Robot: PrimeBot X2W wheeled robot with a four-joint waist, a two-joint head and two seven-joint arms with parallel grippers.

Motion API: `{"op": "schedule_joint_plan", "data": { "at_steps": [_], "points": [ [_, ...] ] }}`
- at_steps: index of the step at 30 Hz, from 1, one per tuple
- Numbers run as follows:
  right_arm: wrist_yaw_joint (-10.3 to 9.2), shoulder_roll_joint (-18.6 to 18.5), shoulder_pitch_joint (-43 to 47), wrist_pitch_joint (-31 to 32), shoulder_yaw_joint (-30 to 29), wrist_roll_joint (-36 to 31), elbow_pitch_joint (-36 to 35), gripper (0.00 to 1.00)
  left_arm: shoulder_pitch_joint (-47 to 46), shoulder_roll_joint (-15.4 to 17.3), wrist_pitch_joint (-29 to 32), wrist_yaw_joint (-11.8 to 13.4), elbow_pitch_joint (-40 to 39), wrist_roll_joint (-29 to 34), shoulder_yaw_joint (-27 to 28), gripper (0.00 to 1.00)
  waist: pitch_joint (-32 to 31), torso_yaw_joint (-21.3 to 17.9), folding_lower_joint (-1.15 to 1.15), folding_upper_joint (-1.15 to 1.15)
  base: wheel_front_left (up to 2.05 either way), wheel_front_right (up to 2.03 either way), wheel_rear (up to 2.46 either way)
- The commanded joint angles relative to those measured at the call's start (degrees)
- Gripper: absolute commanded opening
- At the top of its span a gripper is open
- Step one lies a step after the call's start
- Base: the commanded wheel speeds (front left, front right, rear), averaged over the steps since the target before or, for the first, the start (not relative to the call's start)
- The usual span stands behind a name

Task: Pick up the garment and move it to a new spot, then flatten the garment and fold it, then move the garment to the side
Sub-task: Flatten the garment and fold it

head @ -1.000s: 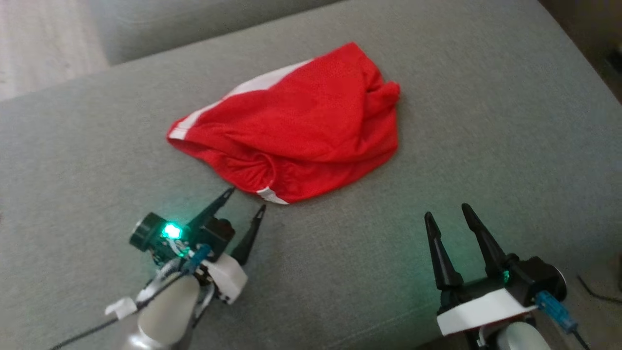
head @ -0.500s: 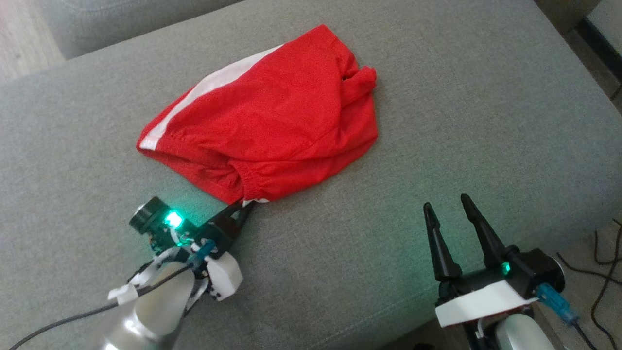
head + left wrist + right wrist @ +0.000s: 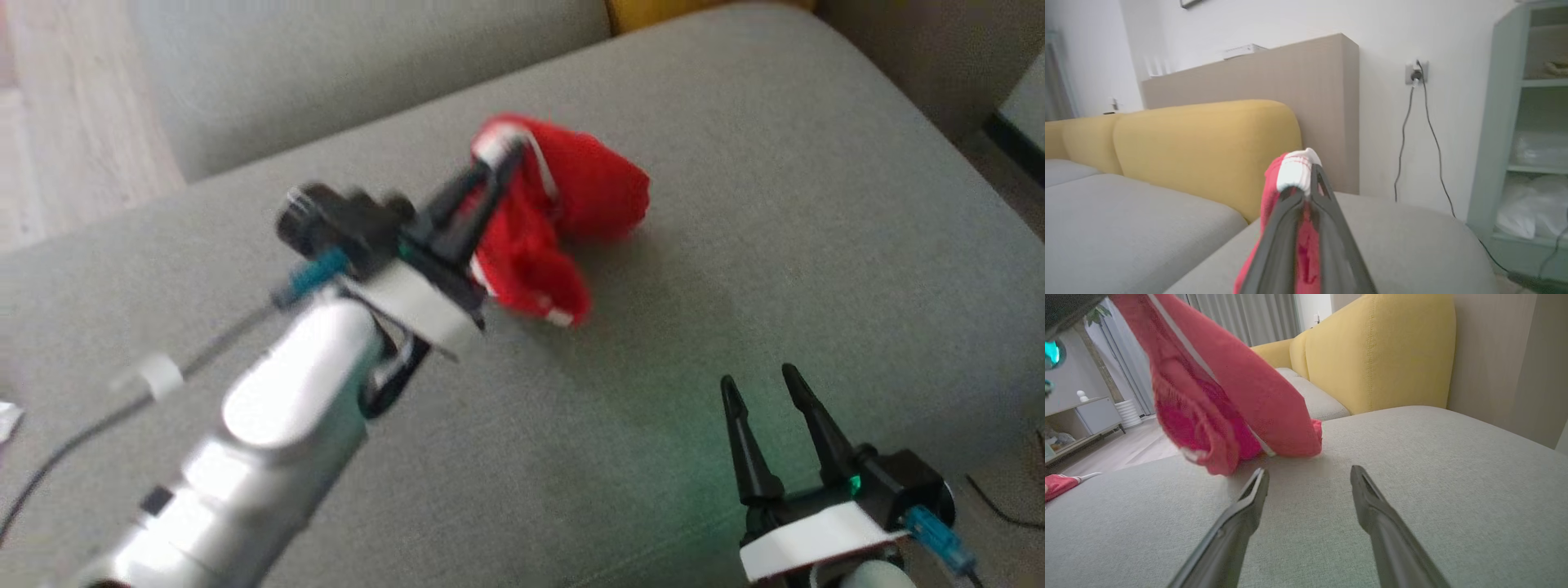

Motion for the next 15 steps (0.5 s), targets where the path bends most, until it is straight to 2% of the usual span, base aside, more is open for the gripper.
{"op": "schedule_joint_plan", "data": {
  "at_steps": [1,5,9,11,15],
  "points": [
    [0.37,-0.2,-0.8,-0.2,0.9,0.2,-1.5,1.0,-4.7,2.3,2.3,0.1,-2.2,-3.6,3.3,0.0,-2.5,1.8,0.01,0.0,0.0,0.0,0.0],
    [0.37,-0.2,-0.4,-0.2,1.0,0.6,-1.1,1.0,-6.0,4.6,6.2,0.1,-1.5,-6.5,3.3,0.0,-3.0,3.4,0.01,0.0,0.0,0.0,0.0],
    [0.37,-0.2,-0.5,-0.2,1.8,2.2,0.5,1.0,-3.4,7.5,10.9,0.1,1.1,-11.0,3.0,0.0,-2.1,5.6,0.01,0.0,0.0,0.0,0.0],
    [0.37,-0.2,-1.0,-0.2,2.3,3.0,1.8,1.0,-2.1,9.1,11.0,0.1,2.4,-12.2,3.4,0.0,-0.9,6.9,0.01,0.0,0.0,0.0,0.0],
    [0.37,-0.2,-5.0,-0.2,4.3,4.7,7.4,1.0,-1.5,12.1,8.2,0.2,4.7,-10.7,3.5,0.0,2.7,10.5,0.01,0.0,0.0,0.0,0.0]
  ]
}}
